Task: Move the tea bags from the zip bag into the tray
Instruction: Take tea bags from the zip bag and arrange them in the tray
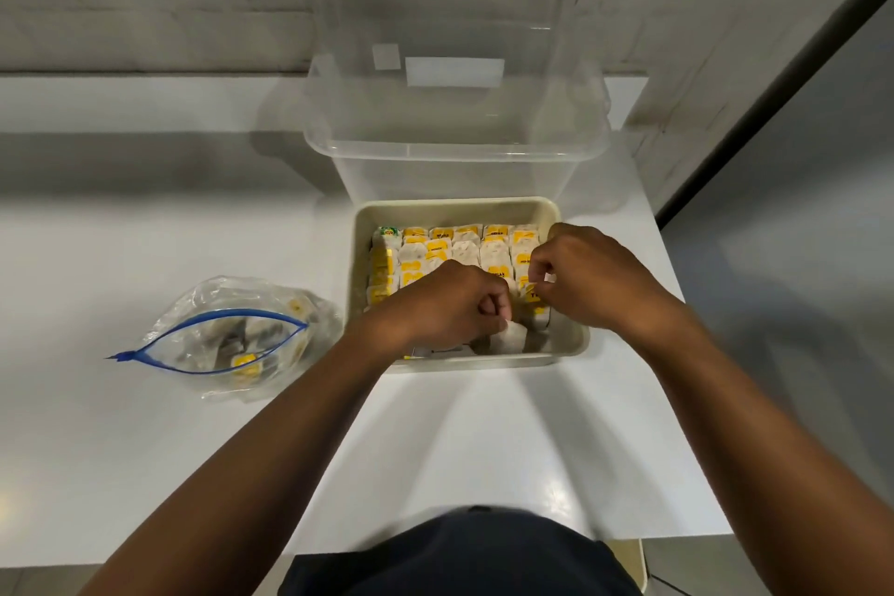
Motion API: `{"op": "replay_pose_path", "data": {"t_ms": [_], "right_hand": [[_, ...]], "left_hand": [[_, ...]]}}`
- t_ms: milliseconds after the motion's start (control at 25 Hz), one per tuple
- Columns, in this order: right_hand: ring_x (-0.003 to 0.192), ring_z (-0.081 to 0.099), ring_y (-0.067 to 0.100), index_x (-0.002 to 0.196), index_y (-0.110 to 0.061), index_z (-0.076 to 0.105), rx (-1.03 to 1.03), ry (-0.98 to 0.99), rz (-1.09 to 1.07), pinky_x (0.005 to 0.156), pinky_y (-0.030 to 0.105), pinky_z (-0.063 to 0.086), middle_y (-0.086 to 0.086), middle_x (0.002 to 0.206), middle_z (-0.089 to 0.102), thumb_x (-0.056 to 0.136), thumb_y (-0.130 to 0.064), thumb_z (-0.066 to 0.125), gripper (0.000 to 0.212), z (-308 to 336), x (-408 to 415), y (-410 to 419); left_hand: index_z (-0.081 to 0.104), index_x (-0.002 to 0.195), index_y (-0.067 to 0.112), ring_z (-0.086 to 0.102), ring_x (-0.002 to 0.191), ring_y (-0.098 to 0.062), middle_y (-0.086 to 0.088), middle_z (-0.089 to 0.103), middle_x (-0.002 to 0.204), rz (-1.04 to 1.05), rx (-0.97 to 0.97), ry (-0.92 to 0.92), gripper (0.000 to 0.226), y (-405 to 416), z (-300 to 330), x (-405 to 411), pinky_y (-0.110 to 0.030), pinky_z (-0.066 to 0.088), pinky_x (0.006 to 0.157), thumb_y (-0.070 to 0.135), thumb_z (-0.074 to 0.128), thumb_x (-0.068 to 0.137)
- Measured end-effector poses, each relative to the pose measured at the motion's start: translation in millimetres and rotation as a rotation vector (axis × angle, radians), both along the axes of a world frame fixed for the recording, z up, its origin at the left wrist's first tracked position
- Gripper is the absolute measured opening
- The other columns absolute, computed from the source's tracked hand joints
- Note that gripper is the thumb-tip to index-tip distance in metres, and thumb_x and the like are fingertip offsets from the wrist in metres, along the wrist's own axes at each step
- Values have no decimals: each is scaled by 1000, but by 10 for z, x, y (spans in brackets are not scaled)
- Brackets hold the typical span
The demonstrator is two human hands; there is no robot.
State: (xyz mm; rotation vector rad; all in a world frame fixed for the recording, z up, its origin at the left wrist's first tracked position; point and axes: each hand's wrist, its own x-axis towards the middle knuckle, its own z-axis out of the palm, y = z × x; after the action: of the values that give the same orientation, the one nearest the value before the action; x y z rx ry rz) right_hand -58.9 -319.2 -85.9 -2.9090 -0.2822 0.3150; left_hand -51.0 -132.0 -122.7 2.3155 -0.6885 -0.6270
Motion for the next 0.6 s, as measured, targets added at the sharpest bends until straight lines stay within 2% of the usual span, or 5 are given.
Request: {"op": "replay_pose_path", "data": {"t_ms": [160,280,400,520,600], "right_hand": [[86,55,26,81,-24,67,-214,70,76,70,31,39,2,89,60,83,-16,62,9,-9,17,44],[85,49,23,68,-21,45,-412,139,162,79,34,29,-3,75,49,88,-13,55,23,17,58,129],[90,45,23,70,-21,41,-535,146,202,96,41,29,-3,72,42,91,-13,52,26,78,89,274],[108,50,26,94,-18,58,-596,153,238,107,40,22,-2,88,54,97,-14,44,15,82,118,372],[118,49,26,114,-19,62,-612,188,229,111,37,19,2,109,61,100,-18,42,24,84,126,400]], "left_hand": [[72,89,21,64,82,-10,7,70,83,55,89,-48,7,-96,-128,67,-24,51,71,17,70,84],[77,95,25,66,88,-15,6,73,91,134,143,-73,16,-150,-211,94,-28,54,75,20,69,82],[76,96,33,64,90,-20,4,73,95,216,224,-111,16,-188,-240,101,-27,50,66,28,67,83],[75,97,34,63,87,-24,0,68,94,231,298,-173,15,-234,-235,103,-24,35,55,32,66,85],[74,96,31,63,86,-26,-3,62,88,224,312,-185,12,-274,-219,90,-25,33,55,31,67,86]]}}
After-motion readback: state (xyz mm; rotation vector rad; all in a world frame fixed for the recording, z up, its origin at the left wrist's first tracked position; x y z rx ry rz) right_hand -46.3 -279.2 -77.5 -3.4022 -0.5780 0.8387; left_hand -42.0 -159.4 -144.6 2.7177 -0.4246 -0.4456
